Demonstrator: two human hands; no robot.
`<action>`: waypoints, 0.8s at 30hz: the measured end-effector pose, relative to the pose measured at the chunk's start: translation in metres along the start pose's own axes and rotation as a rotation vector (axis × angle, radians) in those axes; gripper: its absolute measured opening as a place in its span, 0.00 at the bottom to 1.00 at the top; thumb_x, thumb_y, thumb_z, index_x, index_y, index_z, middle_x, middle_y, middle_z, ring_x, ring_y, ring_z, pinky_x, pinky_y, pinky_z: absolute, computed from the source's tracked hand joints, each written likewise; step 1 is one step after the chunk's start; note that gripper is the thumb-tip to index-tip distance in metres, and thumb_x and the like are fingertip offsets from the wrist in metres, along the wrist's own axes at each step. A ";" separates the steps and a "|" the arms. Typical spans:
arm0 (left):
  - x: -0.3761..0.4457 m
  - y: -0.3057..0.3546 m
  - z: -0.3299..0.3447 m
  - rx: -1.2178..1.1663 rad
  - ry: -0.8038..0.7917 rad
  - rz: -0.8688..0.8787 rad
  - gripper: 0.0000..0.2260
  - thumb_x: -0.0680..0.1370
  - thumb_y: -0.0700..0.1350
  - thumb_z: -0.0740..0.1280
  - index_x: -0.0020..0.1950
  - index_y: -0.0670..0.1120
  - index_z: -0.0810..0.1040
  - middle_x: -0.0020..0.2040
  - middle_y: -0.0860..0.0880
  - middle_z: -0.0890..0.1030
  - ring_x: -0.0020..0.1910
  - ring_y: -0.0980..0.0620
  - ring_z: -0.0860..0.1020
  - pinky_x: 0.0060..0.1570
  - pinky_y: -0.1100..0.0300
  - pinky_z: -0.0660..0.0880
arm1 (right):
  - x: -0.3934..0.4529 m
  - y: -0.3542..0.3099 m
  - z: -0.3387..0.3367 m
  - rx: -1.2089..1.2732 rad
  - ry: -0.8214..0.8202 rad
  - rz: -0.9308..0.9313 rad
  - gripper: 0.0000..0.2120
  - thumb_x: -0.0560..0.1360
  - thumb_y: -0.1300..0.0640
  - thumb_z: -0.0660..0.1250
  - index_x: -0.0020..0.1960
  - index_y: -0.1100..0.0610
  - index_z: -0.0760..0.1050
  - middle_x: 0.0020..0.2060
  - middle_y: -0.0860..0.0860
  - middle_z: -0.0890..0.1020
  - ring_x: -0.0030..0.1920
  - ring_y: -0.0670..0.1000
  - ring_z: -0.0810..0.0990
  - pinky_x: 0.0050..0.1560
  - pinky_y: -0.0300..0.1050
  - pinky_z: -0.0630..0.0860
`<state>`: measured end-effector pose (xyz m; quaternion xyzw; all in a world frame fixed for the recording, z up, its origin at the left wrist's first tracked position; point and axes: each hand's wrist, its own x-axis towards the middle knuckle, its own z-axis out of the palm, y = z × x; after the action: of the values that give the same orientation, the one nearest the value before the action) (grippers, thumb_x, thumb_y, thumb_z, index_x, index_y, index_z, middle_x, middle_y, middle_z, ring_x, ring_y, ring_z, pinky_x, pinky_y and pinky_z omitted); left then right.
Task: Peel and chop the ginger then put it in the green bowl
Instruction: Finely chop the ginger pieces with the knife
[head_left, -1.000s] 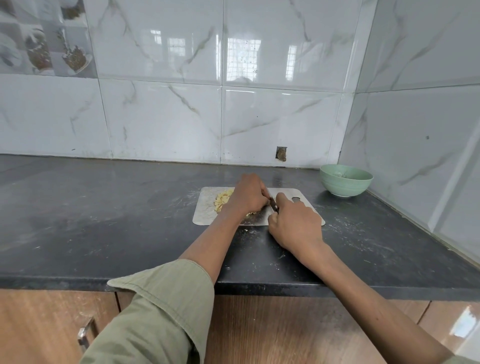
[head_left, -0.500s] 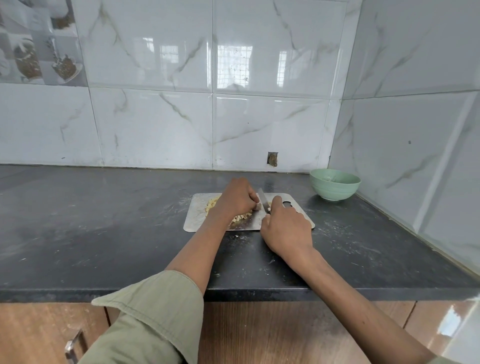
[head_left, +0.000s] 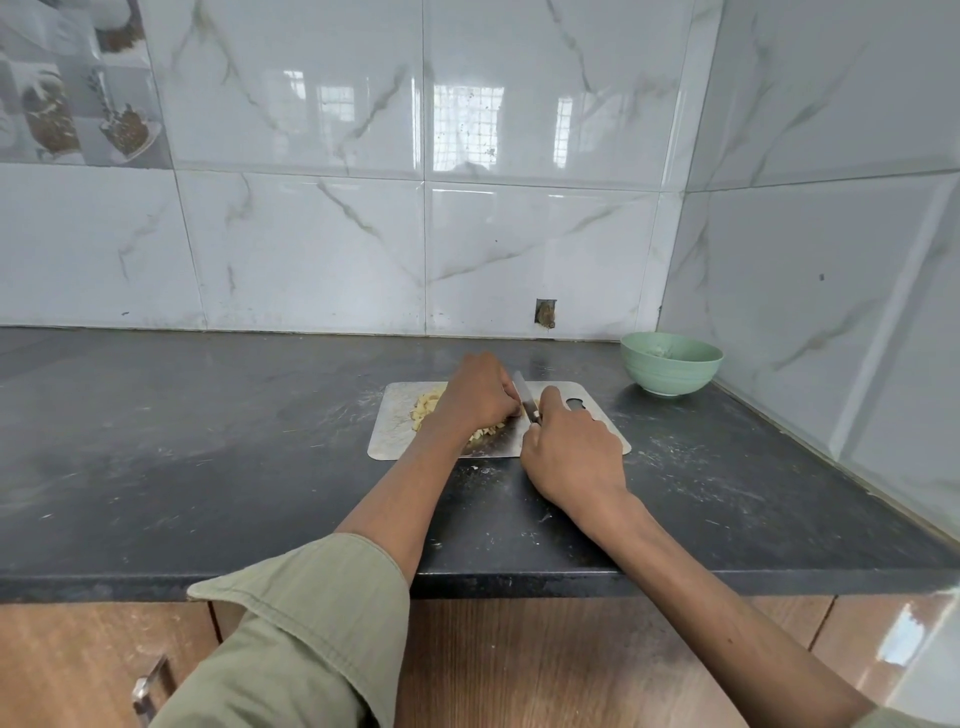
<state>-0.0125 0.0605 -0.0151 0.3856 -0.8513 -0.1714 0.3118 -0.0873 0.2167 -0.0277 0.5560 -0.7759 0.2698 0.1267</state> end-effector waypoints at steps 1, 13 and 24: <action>0.000 0.000 0.001 0.007 0.000 -0.004 0.06 0.67 0.35 0.76 0.36 0.46 0.89 0.30 0.50 0.84 0.32 0.52 0.83 0.35 0.52 0.83 | 0.000 0.000 0.000 -0.001 0.001 -0.003 0.10 0.81 0.56 0.57 0.62 0.56 0.67 0.52 0.58 0.80 0.56 0.62 0.77 0.43 0.51 0.66; 0.002 -0.002 0.004 0.003 -0.020 -0.001 0.04 0.68 0.35 0.74 0.37 0.42 0.88 0.33 0.46 0.85 0.34 0.48 0.83 0.35 0.47 0.82 | 0.002 0.001 0.005 -0.020 -0.002 -0.012 0.09 0.81 0.56 0.57 0.61 0.56 0.67 0.52 0.58 0.79 0.53 0.63 0.78 0.42 0.51 0.66; -0.006 0.004 -0.003 -0.053 -0.045 0.004 0.08 0.70 0.30 0.74 0.38 0.43 0.88 0.26 0.61 0.79 0.34 0.54 0.83 0.39 0.55 0.84 | 0.008 0.000 0.004 -0.068 -0.040 -0.052 0.13 0.80 0.55 0.59 0.63 0.54 0.70 0.52 0.59 0.79 0.52 0.63 0.78 0.44 0.51 0.67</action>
<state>-0.0102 0.0675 -0.0127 0.3714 -0.8541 -0.2020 0.3030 -0.0898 0.2080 -0.0268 0.5767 -0.7722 0.2288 0.1372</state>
